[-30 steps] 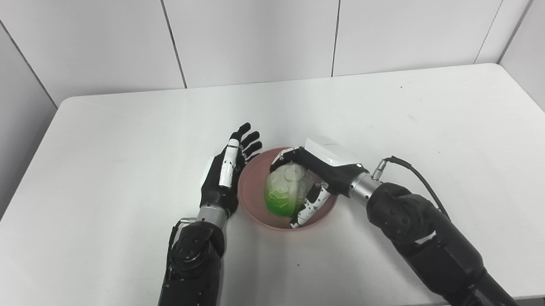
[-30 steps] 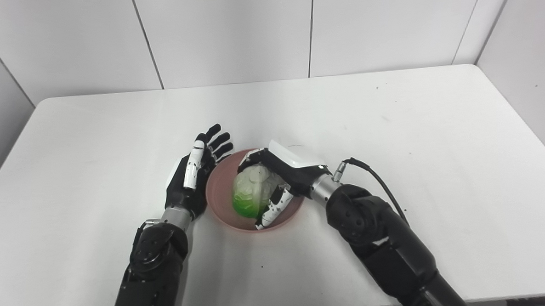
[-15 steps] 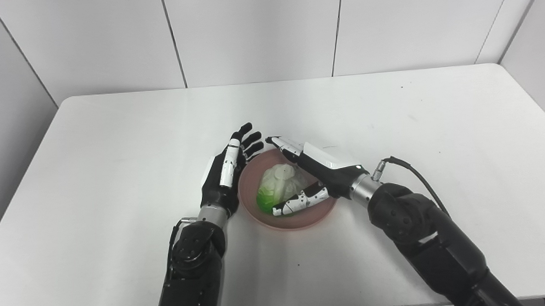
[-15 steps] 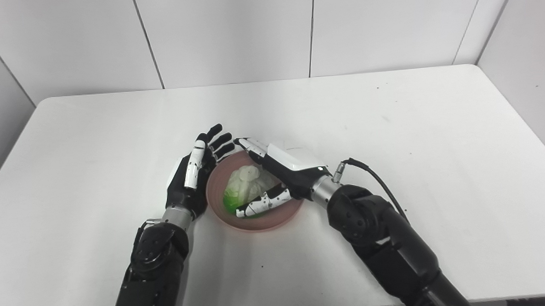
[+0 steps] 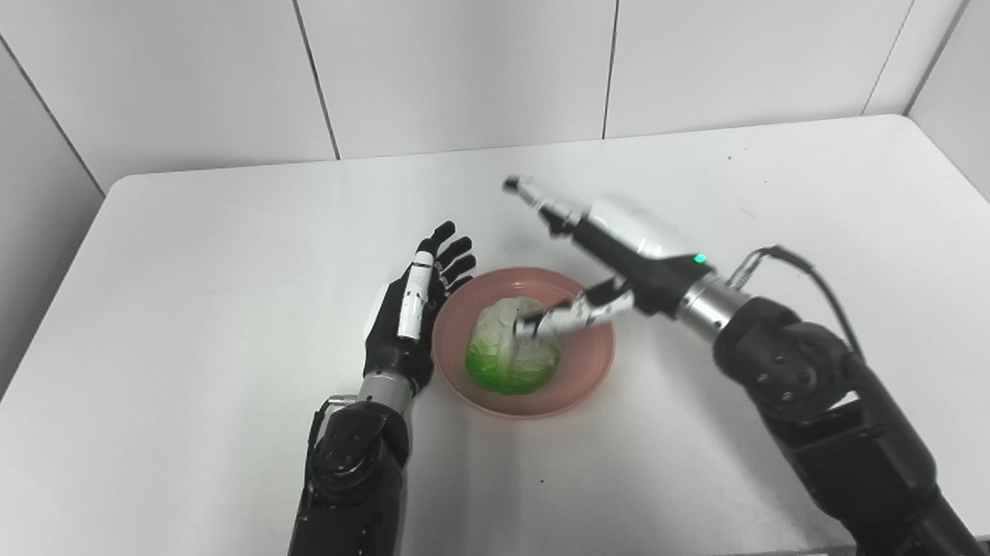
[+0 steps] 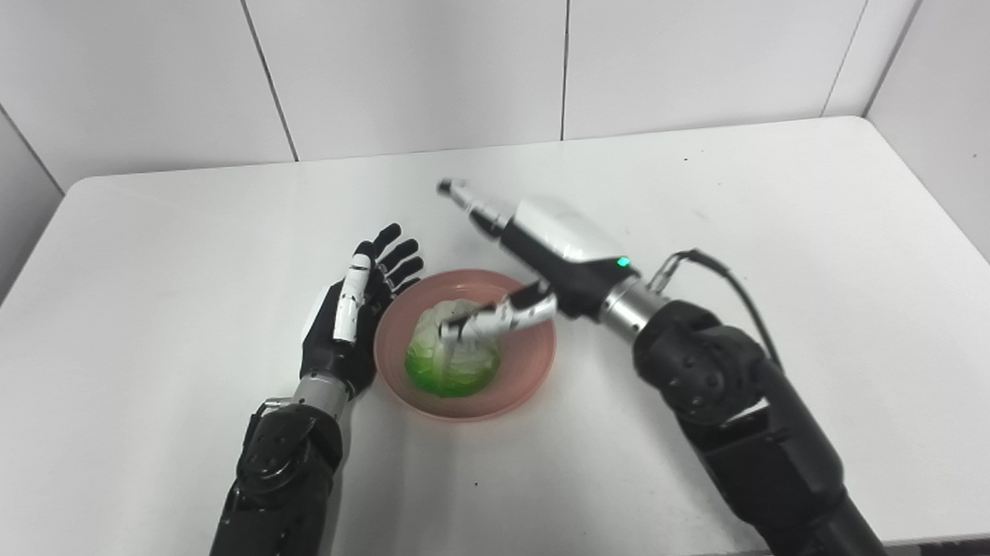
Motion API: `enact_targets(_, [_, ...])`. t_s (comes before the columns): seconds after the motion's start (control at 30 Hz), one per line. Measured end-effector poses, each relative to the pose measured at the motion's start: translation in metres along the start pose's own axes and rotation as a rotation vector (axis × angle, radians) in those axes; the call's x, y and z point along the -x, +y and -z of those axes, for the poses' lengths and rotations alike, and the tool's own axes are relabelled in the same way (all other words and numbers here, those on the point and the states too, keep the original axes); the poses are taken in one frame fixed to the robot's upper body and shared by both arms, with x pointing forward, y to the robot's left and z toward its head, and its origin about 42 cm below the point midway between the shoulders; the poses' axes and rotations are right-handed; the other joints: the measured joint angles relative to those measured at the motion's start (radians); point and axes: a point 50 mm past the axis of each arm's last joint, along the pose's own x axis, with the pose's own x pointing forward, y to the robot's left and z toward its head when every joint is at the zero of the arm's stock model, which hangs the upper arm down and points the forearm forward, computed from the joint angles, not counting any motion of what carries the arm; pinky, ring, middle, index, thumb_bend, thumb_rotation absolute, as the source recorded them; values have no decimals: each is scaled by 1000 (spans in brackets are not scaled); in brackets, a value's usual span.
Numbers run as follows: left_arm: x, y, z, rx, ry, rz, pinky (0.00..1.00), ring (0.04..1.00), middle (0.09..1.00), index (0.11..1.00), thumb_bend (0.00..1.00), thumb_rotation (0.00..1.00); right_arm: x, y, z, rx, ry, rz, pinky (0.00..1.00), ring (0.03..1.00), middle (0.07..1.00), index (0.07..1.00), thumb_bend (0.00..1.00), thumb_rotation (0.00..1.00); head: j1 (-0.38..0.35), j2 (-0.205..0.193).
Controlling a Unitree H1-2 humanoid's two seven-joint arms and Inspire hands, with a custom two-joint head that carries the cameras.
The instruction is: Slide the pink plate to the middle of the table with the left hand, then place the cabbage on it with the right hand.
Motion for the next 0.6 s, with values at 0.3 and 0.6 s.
enact_targets(0.3, [19,10,4,-14,-38,-40,874,885,897,894,479,1000,42,29,41,-483,223,323,999,1000,1000,1000,1000,999,2,-20])
enact_targets(0.6, [48,21,9,-56,-65,-68,878,897,913,913,493,1000,82,92,79,-738,420,330,1000,1000,1000,1000,906,1000,8,-20])
